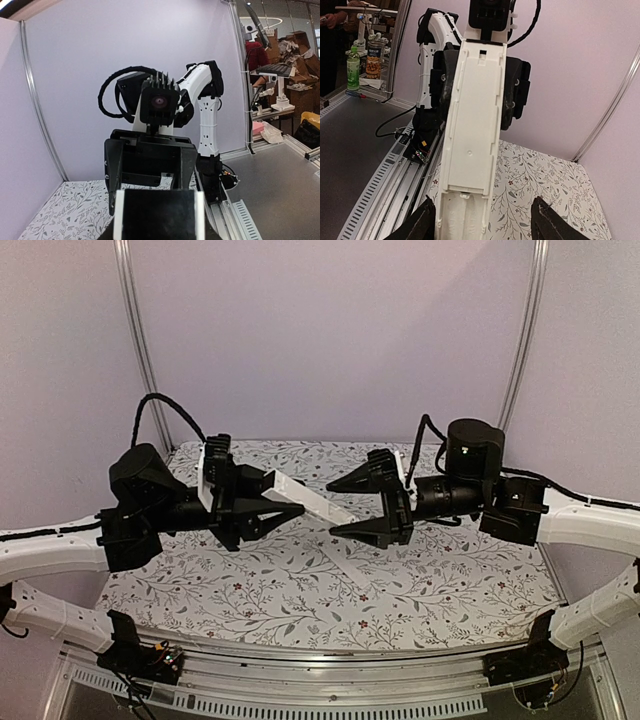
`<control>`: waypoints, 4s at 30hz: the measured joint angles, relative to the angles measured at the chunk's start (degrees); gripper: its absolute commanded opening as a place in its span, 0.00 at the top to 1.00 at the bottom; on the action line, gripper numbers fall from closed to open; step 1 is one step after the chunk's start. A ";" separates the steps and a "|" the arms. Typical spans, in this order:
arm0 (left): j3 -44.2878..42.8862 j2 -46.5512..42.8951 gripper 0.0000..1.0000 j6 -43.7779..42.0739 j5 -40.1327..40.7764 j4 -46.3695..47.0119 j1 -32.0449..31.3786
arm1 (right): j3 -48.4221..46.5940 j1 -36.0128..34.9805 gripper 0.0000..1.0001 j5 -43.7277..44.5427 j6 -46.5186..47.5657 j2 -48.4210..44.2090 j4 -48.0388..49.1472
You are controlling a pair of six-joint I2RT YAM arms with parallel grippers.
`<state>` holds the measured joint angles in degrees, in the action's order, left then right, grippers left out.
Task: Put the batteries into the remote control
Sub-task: Pass from the left arm to the right, then place the remote control without batteries at the center of the board, then pick up the battery at the center of the board.
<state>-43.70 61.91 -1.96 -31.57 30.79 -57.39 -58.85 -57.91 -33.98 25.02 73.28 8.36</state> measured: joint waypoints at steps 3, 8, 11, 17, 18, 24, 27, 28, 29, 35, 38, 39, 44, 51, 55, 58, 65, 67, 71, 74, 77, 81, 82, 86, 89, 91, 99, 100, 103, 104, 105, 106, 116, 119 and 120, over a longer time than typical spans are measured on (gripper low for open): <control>0.00 0.00 1.00 -0.44 0.76 0.04 -0.09 | 0.00 -0.24 0.56 0.42 0.09 0.31 0.00; 0.00 0.00 1.00 -0.87 2.03 0.22 -0.11 | 0.00 -0.52 0.72 1.11 -0.72 0.72 0.20; 0.00 0.00 1.00 -2.16 2.62 0.13 -0.11 | 0.00 -0.55 0.81 1.57 -2.27 0.94 0.22; 0.04 0.00 0.51 -2.14 3.50 -0.07 -0.11 | 0.00 -0.55 1.00 2.47 -2.89 1.16 0.33; 0.04 0.00 0.31 -2.03 3.80 -0.07 -0.11 | -0.02 -0.55 1.00 2.67 -3.23 1.22 0.46; 0.52 -0.07 0.16 0.55 7.04 3.30 -0.13 | -0.11 -0.59 1.00 9.05 -8.20 3.58 3.87; 1.40 -0.07 0.25 1.70 8.57 5.90 -0.11 | 0.81 -1.07 1.00 10.01 -11.26 3.61 6.62; 1.49 -0.07 0.24 2.16 8.81 6.54 -0.11 | 1.14 -1.36 1.00 10.21 -12.41 3.61 7.52; 1.51 -0.07 0.22 2.51 9.25 7.17 -0.09 | 1.29 -1.55 1.00 10.45 -13.25 3.61 8.11; 1.51 -0.02 0.00 5.77 14.34 9.66 0.13 | 2.38 -2.60 1.00 16.65 -17.73 3.48 12.33; 1.46 -0.13 0.00 6.99 20.87 8.74 0.17 | 2.47 -2.54 1.00 21.31 -19.12 3.30 12.31; 1.42 -0.28 0.00 7.19 23.15 8.04 0.20 | 2.45 -2.45 1.00 22.91 -19.67 3.28 11.80; 1.44 -5.01 0.00 8.02 38.12 1.73 0.46 | 2.14 -2.40 1.00 29.31 -22.40 3.96 3.37; 3.34 -15.32 0.00 9.20 56.11 -2.40 0.87 | 2.93 -3.21 1.00 29.11 -26.18 14.99 -6.49; 5.33 -15.45 0.00 9.60 59.34 -4.04 1.18 | 6.38 -6.23 1.00 23.41 -20.02 21.49 -9.16; 5.95 -13.94 0.00 9.55 59.74 -6.29 1.36 | 6.38 -7.67 1.00 19.91 -15.39 24.59 -10.99; 6.64 -14.71 0.00 9.53 59.54 -7.98 2.36 | 5.64 -7.63 1.00 15.89 -8.22 29.55 -11.91; 6.75 -15.08 0.00 9.53 59.49 -8.09 2.71 | 5.49 -7.54 0.99 15.65 -7.17 31.43 -11.85; 6.78 -15.28 0.00 9.53 59.19 -8.90 3.30 | 3.89 -7.37 0.91 15.65 -5.81 33.07 -11.34; 6.78 -15.30 0.00 9.53 59.01 -9.38 3.61 | 3.52 -7.26 0.66 16.55 -5.44 33.29 -11.45; 6.80 -15.58 0.00 9.53 58.99 -9.70 3.91 | 3.10 -7.21 0.41 17.57 -5.25 33.29 -12.26; 6.93 -16.02 0.00 9.53 58.86 -9.75 4.28 | 2.58 -7.04 0.17 18.60 -4.44 33.29 -14.21; 7.06 -16.11 0.00 9.53 58.75 -9.75 4.37 | 2.10 -7.02 0.16 18.69 -4.57 33.29 -14.93; 7.19 -16.17 0.00 9.55 57.94 -10.10 4.66 | -0.55 -6.88 0.15 18.32 -5.01 32.17 -17.68; 7.41 -16.15 0.00 9.53 57.64 -10.14 4.81 | -3.96 -5.62 0.22 16.59 -6.36 28.96 -19.32; 7.74 -16.11 0.00 9.53 57.48 -10.16 4.98 | -7.91 -2.27 0.36 14.69 -10.23 25.81 -20.33; 8.41 -14.16 0.00 8.61 56.52 -10.58 6.29 | -19.21 25.81 0.57 22.67 -29.97 22.67 -26.32; 8.41 -13.64 0.00 8.39 56.24 -10.58 6.58 | -19.34 27.98 0.58 24.37 -31.08 23.82 -28.15; 8.41 -11.96 0.00 7.76 55.12 -10.56 7.39 | -19.67 30.82 0.60 26.99 -32.72 28.94 -33.62; 8.41 -11.41 0.00 7.58 54.62 -10.56 7.69 | -19.82 31.01 0.60 27.39 -32.87 30.97 -35.45; 8.41 -10.86 0.00 7.52 54.16 -10.51 8.00 | -20.11 31.04 0.61 27.67 -32.94 32.92 -37.22; 8.41 -10.21 0.00 7.50 53.51 -10.49 8.46 | -20.50 31.01 0.61 27.78 -32.83 34.53 -38.64; 8.44 -5.57 0.00 7.56 49.29 -10.03 12.09 | -23.96 30.93 0.76 28.41 -31.67 41.57 -43.19; 8.41 -5.57 0.00 7.56 48.59 -9.81 12.72 | -24.02 30.93 0.75 28.52 -31.63 42.58 -43.58; 8.41 -5.57 0.00 7.58 48.48 -9.73 12.87 | -24.02 30.93 0.75 28.52 -31.63 42.75 -43.82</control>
<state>-35.29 56.34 5.63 16.91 21.06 -44.51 -82.87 -26.98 -5.45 -6.61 116.03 -35.46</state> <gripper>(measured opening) 0.996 0.245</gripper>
